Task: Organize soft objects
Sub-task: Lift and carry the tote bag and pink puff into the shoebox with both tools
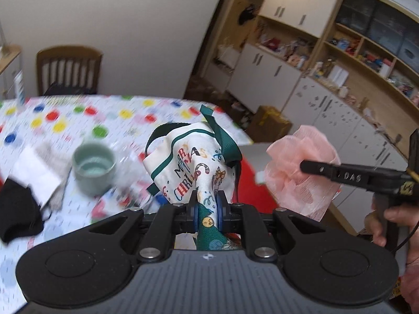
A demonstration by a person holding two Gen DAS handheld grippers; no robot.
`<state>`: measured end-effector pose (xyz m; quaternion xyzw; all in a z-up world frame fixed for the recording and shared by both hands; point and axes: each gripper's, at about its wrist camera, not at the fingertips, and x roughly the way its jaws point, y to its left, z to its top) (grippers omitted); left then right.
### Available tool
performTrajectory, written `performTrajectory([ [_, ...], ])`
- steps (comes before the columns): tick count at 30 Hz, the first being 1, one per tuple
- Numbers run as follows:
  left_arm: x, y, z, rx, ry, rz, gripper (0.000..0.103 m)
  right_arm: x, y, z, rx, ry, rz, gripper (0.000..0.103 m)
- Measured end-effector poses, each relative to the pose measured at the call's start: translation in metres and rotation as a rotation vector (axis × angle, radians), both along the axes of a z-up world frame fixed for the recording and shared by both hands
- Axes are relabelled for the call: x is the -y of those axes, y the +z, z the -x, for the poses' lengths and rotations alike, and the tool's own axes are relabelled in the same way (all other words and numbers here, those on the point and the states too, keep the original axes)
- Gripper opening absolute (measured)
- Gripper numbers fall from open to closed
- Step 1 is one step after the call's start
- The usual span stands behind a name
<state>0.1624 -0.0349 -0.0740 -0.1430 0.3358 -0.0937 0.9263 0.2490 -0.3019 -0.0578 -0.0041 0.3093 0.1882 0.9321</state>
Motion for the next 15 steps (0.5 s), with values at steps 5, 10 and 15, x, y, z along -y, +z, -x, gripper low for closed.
performTrajectory([
  [5,0.021,0.027,-0.023,0.054,-0.070,-0.017,0.012,0.027,0.009,-0.009,0.031,-0.062,0.000,0.017],
  [10,0.050,0.046,-0.049,0.087,-0.155,-0.029,0.012,0.051,0.012,-0.018,0.043,-0.119,0.004,0.017],
  [15,0.083,0.057,-0.073,0.104,-0.220,-0.034,0.012,0.072,0.009,-0.026,0.045,-0.163,0.019,0.017],
])
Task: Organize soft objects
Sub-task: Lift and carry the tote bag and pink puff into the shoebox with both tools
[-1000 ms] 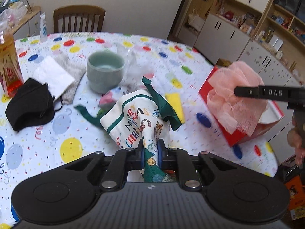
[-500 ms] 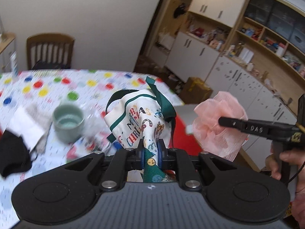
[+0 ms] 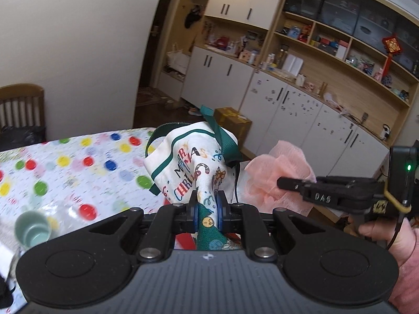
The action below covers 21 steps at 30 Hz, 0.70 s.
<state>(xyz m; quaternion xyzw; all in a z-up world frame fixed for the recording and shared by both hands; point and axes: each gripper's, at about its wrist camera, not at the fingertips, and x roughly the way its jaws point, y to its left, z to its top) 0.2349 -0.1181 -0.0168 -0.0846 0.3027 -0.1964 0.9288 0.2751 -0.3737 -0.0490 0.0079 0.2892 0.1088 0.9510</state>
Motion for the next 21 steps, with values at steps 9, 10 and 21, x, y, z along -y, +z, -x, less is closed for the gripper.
performTrajectory([
  [9,0.052,0.005,-0.035,0.001,-0.078,0.012,0.012,0.032,-0.016,-0.019,-0.020,-0.079,0.015,0.017],
  [10,0.058,0.004,-0.039,0.003,-0.087,0.010,0.012,0.035,-0.018,-0.021,-0.023,-0.085,0.019,0.017],
  [21,0.110,-0.036,-0.080,-0.070,-0.139,0.020,0.012,0.058,-0.048,-0.059,-0.084,-0.167,0.057,0.017],
])
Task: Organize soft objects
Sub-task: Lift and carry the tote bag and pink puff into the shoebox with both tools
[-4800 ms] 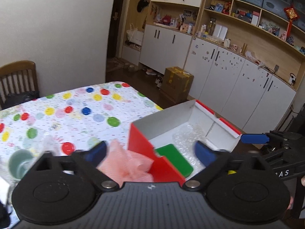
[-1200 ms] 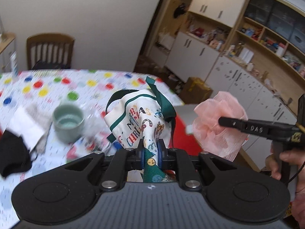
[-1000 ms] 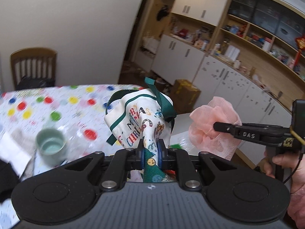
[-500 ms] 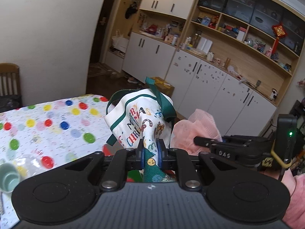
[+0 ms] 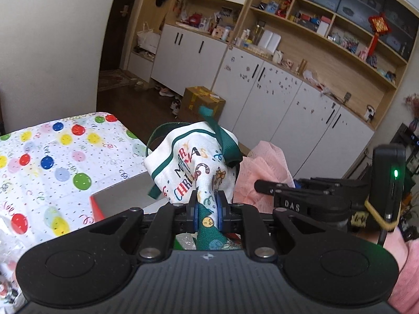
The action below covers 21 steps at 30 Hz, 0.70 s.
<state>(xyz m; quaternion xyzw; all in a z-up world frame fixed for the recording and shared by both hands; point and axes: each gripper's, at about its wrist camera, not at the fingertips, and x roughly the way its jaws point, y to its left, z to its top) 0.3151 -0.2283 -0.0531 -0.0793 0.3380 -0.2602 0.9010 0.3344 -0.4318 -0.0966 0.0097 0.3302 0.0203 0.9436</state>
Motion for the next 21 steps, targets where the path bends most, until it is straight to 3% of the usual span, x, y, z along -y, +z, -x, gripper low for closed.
performTrajectory([
  [8,0.027,-0.039,-0.021,-0.038,-0.025,-0.063,0.012,0.018,-0.027,-0.022,-0.066,-0.052,-0.085,0.017],
  [11,0.031,-0.058,-0.029,-0.074,-0.016,-0.090,0.012,0.019,-0.038,-0.026,-0.087,-0.052,-0.087,0.017],
  [16,0.029,-0.085,-0.042,-0.171,0.020,-0.072,0.012,0.014,-0.051,-0.033,-0.111,-0.044,-0.086,0.018],
  [21,0.033,-0.101,-0.044,-0.183,0.017,-0.117,0.012,0.008,-0.064,-0.036,-0.139,-0.024,-0.058,0.021],
])
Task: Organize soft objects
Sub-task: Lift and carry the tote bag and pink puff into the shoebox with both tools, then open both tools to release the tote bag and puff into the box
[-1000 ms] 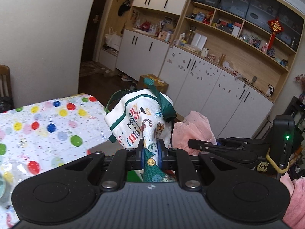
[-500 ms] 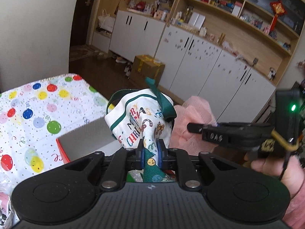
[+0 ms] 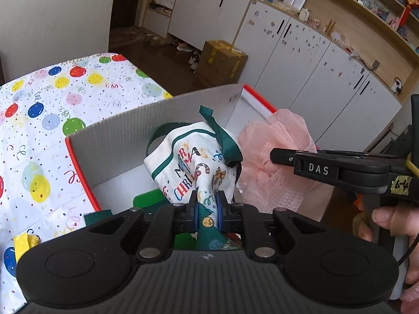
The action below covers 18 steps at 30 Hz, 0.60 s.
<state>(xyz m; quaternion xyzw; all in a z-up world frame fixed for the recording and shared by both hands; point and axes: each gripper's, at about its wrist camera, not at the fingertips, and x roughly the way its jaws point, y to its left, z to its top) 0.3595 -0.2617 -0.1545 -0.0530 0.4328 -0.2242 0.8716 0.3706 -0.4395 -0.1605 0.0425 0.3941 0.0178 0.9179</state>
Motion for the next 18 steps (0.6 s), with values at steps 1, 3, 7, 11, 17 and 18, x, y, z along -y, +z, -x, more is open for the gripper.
performTrajectory([
  [1,0.001,-0.002,0.000,-0.003,-0.001,-0.004,0.012,-0.001,-0.002,-0.001,-0.007,0.005,0.008,0.021],
  [3,0.003,-0.006,0.000,-0.007,-0.003,-0.021,0.012,-0.004,-0.007,0.000,-0.018,0.014,0.013,0.021],
  [7,0.007,-0.013,0.000,-0.023,-0.006,-0.036,0.012,-0.008,-0.012,0.002,-0.030,0.026,0.019,0.023],
  [11,0.012,-0.018,-0.001,-0.028,-0.008,-0.060,0.012,-0.012,-0.015,0.000,-0.042,0.033,0.038,0.024],
  [17,0.023,-0.021,0.003,-0.028,-0.027,-0.102,0.012,-0.015,-0.017,-0.002,-0.068,0.051,0.029,0.033],
  [18,0.024,-0.021,0.003,-0.026,-0.031,-0.109,0.012,-0.015,-0.017,-0.001,-0.068,0.054,0.026,0.034],
])
